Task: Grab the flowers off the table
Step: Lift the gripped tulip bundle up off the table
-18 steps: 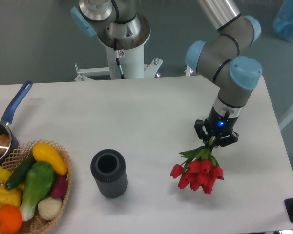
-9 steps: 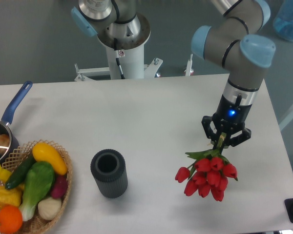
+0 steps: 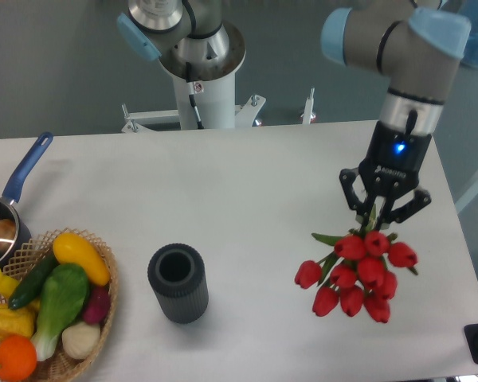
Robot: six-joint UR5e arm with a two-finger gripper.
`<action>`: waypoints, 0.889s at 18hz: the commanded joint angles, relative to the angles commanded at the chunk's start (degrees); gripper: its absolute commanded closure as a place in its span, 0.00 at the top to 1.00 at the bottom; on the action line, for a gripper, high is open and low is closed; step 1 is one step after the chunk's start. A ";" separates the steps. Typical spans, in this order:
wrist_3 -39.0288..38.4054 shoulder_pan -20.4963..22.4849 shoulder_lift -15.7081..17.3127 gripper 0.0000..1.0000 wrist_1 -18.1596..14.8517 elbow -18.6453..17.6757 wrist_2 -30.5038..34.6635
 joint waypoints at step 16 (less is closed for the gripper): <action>-0.62 1.94 1.06 0.21 0.00 0.00 -3.09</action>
